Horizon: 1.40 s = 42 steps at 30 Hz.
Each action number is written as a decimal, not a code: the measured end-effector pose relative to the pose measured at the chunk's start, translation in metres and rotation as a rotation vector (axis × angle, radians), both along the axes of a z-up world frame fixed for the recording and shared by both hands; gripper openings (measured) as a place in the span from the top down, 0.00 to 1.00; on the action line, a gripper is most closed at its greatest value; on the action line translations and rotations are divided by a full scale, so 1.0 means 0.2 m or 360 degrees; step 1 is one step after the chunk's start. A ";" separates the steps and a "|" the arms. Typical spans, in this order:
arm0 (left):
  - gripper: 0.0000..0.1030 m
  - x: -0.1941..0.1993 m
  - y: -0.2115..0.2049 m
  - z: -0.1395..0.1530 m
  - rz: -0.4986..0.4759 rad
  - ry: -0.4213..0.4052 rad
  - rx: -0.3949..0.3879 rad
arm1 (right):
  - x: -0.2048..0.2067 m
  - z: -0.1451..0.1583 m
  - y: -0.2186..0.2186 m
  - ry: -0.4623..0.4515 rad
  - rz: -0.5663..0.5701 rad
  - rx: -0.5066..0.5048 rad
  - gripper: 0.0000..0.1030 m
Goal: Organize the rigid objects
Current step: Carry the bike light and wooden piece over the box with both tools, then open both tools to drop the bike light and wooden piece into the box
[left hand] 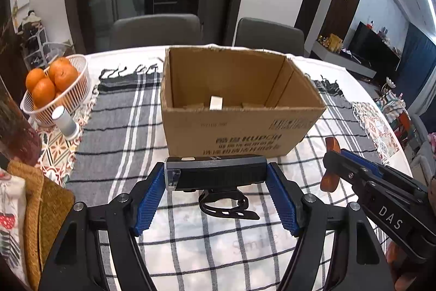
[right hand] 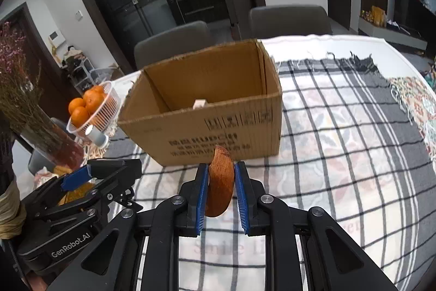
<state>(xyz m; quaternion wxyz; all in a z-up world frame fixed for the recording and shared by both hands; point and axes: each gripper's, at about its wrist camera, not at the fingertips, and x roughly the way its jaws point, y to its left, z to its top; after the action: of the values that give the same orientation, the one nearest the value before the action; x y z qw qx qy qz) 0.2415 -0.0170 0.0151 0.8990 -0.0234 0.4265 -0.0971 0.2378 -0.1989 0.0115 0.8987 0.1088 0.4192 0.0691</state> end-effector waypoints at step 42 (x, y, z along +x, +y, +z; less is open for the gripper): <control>0.29 0.37 -0.04 0.23 -0.0022 -0.0153 0.0054 | 0.34 0.23 -0.01 -0.0204 0.0072 0.0043 0.79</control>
<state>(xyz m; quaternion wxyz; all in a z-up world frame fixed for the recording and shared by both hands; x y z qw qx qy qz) 0.3164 -0.0245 0.0606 0.9180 -0.0006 0.3845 -0.0970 0.3062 -0.2005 0.0579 0.9203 0.1069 0.3622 0.1020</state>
